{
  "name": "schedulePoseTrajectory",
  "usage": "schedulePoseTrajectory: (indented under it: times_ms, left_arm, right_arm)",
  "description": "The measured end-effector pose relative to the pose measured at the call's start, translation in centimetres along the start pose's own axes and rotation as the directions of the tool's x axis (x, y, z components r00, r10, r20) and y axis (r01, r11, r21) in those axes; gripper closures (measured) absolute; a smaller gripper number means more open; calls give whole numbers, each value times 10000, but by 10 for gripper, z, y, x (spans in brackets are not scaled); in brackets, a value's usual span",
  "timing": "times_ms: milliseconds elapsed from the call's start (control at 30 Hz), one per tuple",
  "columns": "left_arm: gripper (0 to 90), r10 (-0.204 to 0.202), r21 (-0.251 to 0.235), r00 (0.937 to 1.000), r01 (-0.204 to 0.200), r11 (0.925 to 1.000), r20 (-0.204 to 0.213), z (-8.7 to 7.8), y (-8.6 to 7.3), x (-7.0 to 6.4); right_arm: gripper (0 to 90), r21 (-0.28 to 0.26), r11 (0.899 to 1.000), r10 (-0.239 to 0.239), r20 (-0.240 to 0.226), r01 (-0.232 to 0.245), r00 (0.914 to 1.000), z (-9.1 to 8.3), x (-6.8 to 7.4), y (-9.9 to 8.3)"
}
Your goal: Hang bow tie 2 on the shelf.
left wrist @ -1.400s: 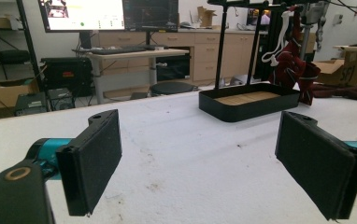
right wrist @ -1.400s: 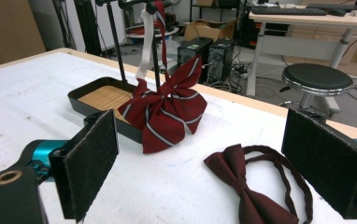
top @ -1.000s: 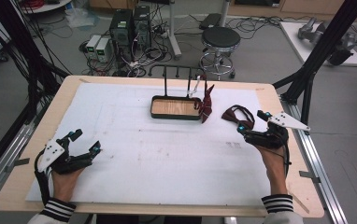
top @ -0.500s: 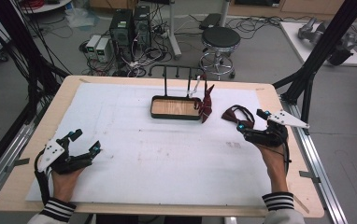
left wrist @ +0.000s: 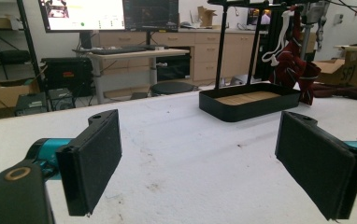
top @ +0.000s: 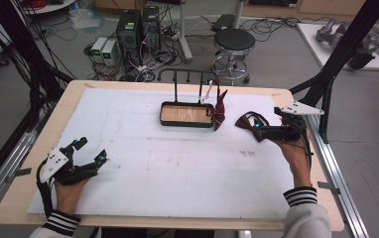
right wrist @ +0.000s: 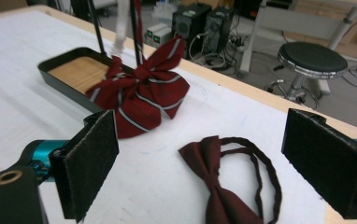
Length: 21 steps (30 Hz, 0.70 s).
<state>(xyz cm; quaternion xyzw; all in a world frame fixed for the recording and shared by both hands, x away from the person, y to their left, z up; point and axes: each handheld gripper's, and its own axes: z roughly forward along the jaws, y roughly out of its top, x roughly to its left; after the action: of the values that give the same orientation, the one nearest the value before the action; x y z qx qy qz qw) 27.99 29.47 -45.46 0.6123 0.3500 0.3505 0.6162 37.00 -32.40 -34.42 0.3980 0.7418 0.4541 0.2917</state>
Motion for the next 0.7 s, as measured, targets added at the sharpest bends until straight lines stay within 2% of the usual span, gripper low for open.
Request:
schedulePoseTrajectory:
  times_ms: [167,400,467,533,600,633,700]
  left_arm:
    - [150,2,1,10000,-2,10000,1,0,0,0]
    - [150,13,6,10000,-13,10000,0,0,0,0]
    - [150,20,8,10000,-20,10000,0,0,0,0]
    - [150,19,20,10000,-19,10000,11,0,0,0]
    - [150,17,7,10000,-17,10000,-1,0,0,0]
    - [150,20,10,10000,-20,10000,0,0,0,0]
    - [150,35,-2,10000,-35,10000,0,0,0,0]
  right_arm:
    - [102,891,9957,-272,91,262,9996,14,-10,10]
    - [103,1620,9849,-656,220,612,9976,33,-23,16]
    - [103,1861,9789,-895,217,840,9957,37,-23,16]
    - [103,2223,9713,-888,102,843,9960,43,-25,14]
    - [103,2798,9535,-1209,144,1121,9926,49,-26,14]
    - [103,2940,9483,-1273,80,1194,9918,51,-27,14]
    - [104,3061,9457,-1172,65,1097,9931,56,-29,15]
